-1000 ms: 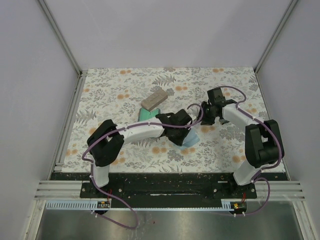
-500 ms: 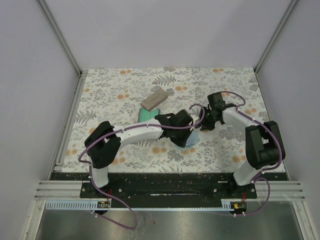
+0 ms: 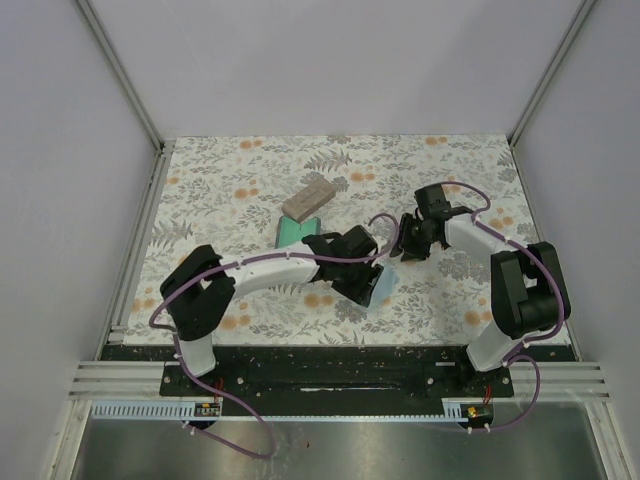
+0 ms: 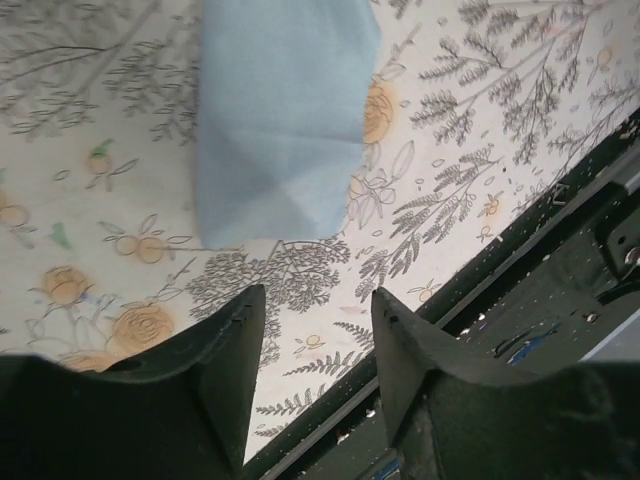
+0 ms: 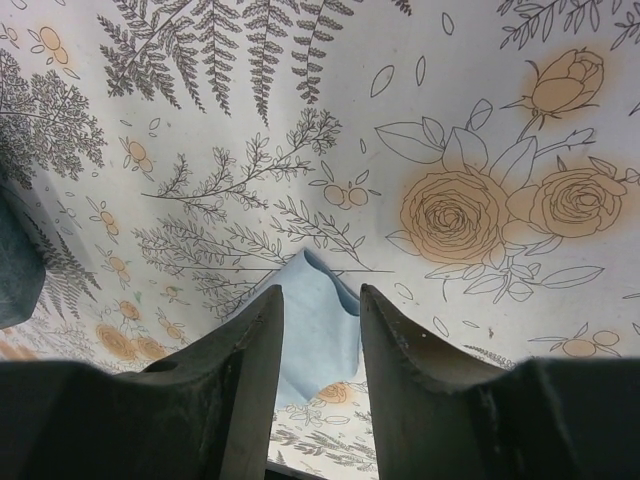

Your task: Organize the sunglasses

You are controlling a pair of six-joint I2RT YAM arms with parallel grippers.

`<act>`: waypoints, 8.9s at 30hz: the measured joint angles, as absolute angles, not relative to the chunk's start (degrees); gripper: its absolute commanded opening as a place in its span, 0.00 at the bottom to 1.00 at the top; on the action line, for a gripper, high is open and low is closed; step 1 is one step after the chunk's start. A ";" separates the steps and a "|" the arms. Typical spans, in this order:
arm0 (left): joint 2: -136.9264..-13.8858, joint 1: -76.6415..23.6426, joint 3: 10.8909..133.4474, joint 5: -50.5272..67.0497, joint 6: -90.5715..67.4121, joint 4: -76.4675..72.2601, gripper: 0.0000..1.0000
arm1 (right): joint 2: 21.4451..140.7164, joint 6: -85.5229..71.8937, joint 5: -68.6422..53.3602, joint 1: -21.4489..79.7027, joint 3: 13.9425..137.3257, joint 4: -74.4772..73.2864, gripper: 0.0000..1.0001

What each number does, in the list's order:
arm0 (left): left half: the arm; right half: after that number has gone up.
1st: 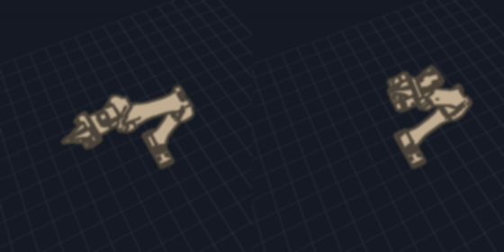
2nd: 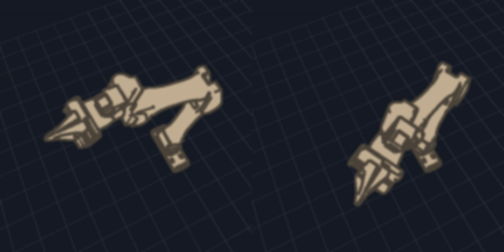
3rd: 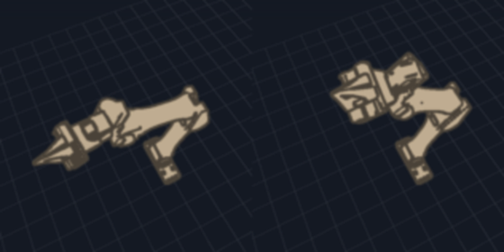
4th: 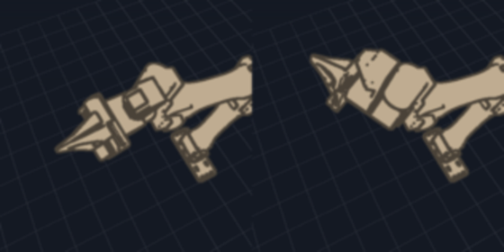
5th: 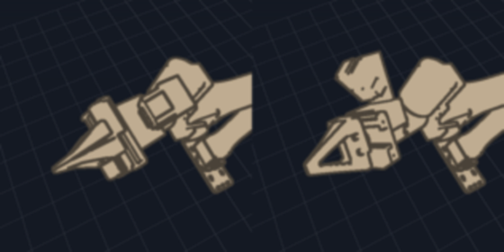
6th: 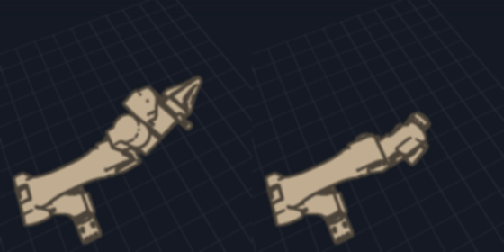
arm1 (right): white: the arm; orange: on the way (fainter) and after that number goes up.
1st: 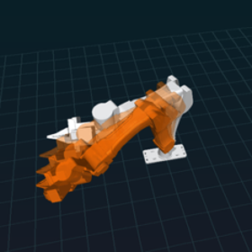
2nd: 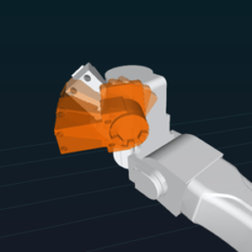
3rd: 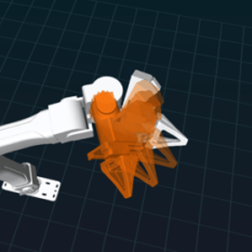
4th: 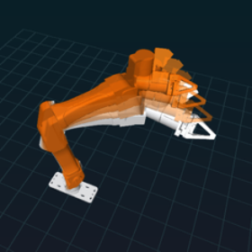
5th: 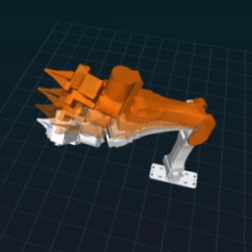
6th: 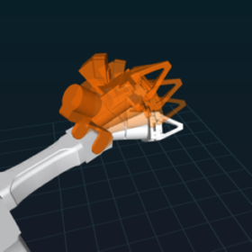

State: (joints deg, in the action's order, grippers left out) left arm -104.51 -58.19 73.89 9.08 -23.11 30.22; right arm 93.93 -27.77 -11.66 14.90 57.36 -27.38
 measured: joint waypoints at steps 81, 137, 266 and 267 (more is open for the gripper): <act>-110.65 -49.23 76.38 8.67 -26.89 32.91 0.00 | 99.77 -27.07 -2.66 26.55 60.60 -27.88 0.00; -86.89 -28.10 61.84 5.43 -27.97 34.30 0.00 | 126.54 -27.88 -16.23 36.34 102.67 -22.65 0.00; -100.60 -29.78 59.61 -0.47 -31.64 21.50 0.03 | 92.73 -39.40 -6.85 -11.42 56.88 -13.34 0.00; -100.60 -30.39 59.68 -0.43 -31.88 21.69 0.03 | 91.59 -39.27 -7.81 -11.40 56.64 -13.41 0.00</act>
State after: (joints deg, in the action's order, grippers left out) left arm -100.60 -30.39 59.68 -0.43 -31.88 21.69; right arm 91.59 -39.27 -7.81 -11.40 56.64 -13.41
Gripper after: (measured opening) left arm 0.071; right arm 0.072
